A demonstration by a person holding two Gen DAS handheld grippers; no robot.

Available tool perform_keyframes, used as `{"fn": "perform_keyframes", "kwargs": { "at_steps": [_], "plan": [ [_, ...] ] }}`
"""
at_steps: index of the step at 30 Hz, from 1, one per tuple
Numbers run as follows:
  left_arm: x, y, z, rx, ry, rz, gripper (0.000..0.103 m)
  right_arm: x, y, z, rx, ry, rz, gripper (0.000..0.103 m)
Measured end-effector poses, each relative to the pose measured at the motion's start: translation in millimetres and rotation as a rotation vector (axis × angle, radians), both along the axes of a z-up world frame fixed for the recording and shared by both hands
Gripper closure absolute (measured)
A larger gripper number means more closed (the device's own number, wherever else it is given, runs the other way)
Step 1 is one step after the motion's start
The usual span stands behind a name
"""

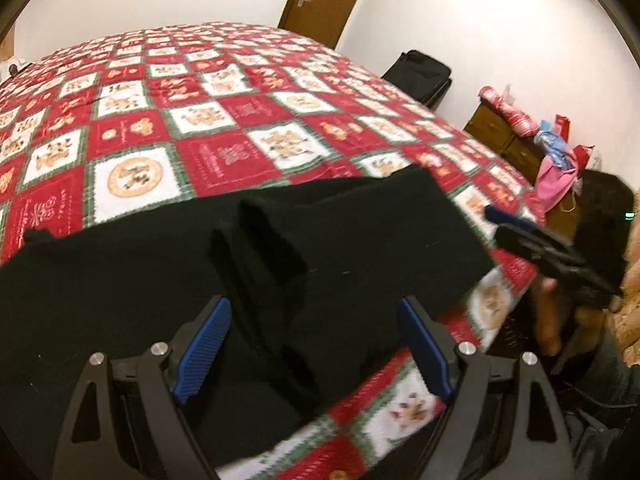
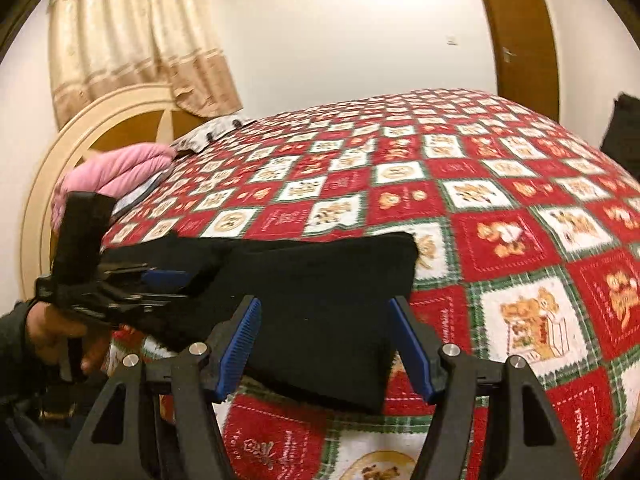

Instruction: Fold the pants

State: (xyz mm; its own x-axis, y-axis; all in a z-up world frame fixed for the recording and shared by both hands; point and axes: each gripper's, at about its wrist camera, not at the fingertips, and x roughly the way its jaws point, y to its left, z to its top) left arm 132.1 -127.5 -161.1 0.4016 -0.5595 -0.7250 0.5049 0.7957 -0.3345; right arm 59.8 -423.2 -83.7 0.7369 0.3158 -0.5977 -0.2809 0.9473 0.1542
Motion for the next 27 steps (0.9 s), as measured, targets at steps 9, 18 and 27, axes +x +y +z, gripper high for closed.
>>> {"fn": "perform_keyframes", "kwargs": {
  "at_steps": [9, 18, 27],
  "plan": [
    [17, -1, -14, 0.078, 0.010, 0.018, 0.094, 1, -6, -5, 0.027, 0.015, -0.031, 0.036],
    [10, 25, -8, 0.065, -0.021, 0.045, 0.095, -6, 7, -5, 0.019, -0.006, 0.035, 0.036],
    [12, 21, -17, 0.092, -0.030, 0.062, 0.091, 7, 36, -42, -0.160, 0.134, 0.086, 0.036]
  ]
}}
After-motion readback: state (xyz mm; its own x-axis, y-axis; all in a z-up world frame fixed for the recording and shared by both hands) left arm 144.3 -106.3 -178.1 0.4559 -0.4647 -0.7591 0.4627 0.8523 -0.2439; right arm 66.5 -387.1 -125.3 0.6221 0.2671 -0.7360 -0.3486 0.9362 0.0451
